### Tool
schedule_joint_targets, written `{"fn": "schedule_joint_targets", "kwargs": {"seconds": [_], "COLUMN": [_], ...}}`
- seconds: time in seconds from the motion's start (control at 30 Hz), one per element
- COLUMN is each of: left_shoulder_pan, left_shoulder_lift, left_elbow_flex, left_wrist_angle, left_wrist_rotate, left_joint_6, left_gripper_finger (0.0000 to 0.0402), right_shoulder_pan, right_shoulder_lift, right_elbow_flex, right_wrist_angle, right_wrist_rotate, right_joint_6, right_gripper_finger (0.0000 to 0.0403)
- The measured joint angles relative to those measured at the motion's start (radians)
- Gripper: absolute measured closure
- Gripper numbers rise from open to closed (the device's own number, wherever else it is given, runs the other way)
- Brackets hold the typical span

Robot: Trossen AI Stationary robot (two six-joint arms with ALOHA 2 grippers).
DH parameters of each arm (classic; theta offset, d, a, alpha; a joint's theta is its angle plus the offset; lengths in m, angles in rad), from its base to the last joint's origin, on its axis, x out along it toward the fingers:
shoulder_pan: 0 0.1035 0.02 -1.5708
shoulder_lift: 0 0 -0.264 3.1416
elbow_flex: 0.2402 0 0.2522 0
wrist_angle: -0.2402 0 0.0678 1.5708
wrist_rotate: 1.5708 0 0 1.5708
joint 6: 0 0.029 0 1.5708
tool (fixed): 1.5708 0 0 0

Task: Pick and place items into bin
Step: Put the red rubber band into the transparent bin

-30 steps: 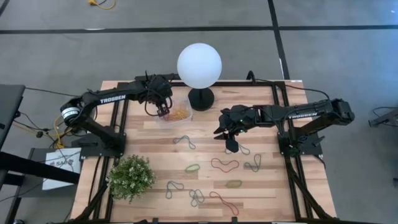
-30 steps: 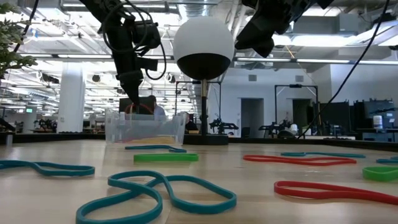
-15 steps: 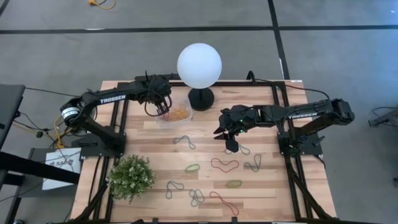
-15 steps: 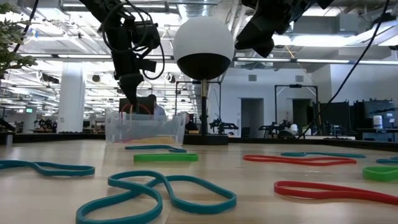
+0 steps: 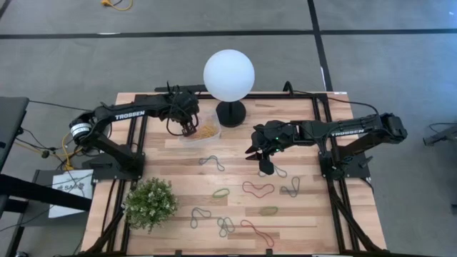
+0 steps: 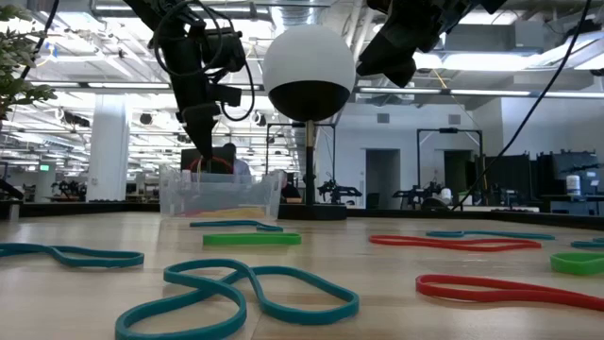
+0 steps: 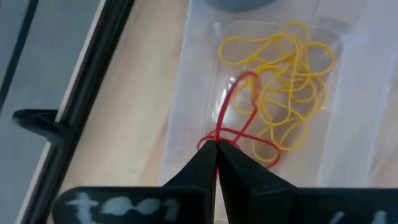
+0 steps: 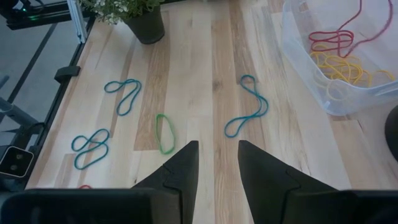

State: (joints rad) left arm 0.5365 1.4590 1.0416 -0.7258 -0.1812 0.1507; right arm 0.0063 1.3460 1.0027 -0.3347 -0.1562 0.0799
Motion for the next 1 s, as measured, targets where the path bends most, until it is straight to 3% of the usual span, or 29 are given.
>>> {"fn": "schedule_joint_targets", "kwargs": {"seconds": [0.27,0.57,0.83,1.0], "left_shoulder_pan": [0.0,-0.001,-0.002,-0.025], "left_shoulder_lift": [0.0,0.0,0.0,0.0], "left_elbow_flex": [0.0,0.0,0.0,0.0], "left_wrist_angle": [-0.003,-0.028,-0.026,-0.01], "left_wrist_rotate": [-0.013,-0.009,-0.006,0.07], "left_joint_6": [-0.017,-0.018,-0.083,-0.056], "left_gripper_finger": [0.0401,0.0362,0.0356,0.0356], "right_shoulder_pan": [0.0,0.0,0.0,0.0], "right_shoulder_lift": [0.0,0.0,0.0,0.0], "right_elbow_flex": [0.0,0.0,0.0,0.0], "right_wrist_angle": [0.0,0.0,0.0,0.015], "right_wrist_rotate": [0.0,0.0,0.0,0.0], "right_joint_6": [0.0,0.0,0.0,0.0], "right_gripper_finger": [0.0296,0.0296,0.0296,0.0296]}}
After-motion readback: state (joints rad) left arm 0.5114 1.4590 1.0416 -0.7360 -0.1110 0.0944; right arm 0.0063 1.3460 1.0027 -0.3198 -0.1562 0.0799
